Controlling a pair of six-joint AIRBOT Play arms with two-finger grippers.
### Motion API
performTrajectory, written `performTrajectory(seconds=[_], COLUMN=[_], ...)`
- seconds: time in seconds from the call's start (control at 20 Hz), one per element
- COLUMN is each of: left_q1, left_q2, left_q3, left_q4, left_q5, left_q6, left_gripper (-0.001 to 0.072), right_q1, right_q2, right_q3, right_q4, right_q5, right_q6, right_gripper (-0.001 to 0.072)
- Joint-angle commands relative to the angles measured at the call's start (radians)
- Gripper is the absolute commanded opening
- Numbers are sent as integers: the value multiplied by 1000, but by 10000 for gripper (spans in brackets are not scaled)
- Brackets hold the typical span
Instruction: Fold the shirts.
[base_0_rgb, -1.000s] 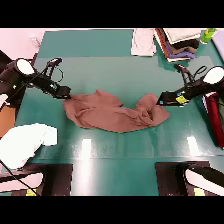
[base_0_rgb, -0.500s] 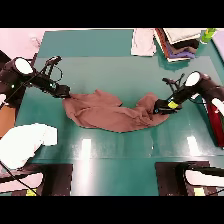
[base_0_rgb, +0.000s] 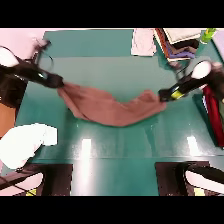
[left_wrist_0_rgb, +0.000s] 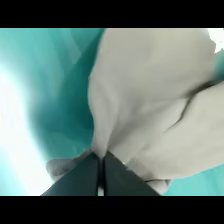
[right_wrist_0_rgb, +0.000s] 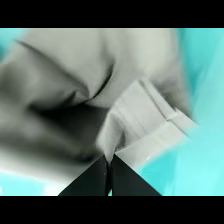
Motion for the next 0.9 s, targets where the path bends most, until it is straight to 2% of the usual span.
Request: performTrajectory(seconds=[0.0, 0.2, 0.4, 0.65, 0.85], left_q1=[1, 1, 1, 1, 1], left_q2=[165, 343, 416, 415, 305], left_q3=[194, 454, 611, 678, 645], left_q4=[34, 33, 33, 32, 33], left_q5=[14, 87, 132, 199, 103], left_q6=[-2, -28, -29, -29, -29], left_gripper=[29, 29, 28, 28, 28], right_q1=[-55, -147, -234, -314, -278], right_q2=[184, 362, 439, 384, 239], right_q3=[193, 382, 541, 742, 828], right_q4=[-9, -8, -8, -6, -8], right_q5=[1, 10, 84, 200, 243], right_q6=[2, 2, 2, 2, 6], right_gripper=[23, 22, 22, 22, 21])
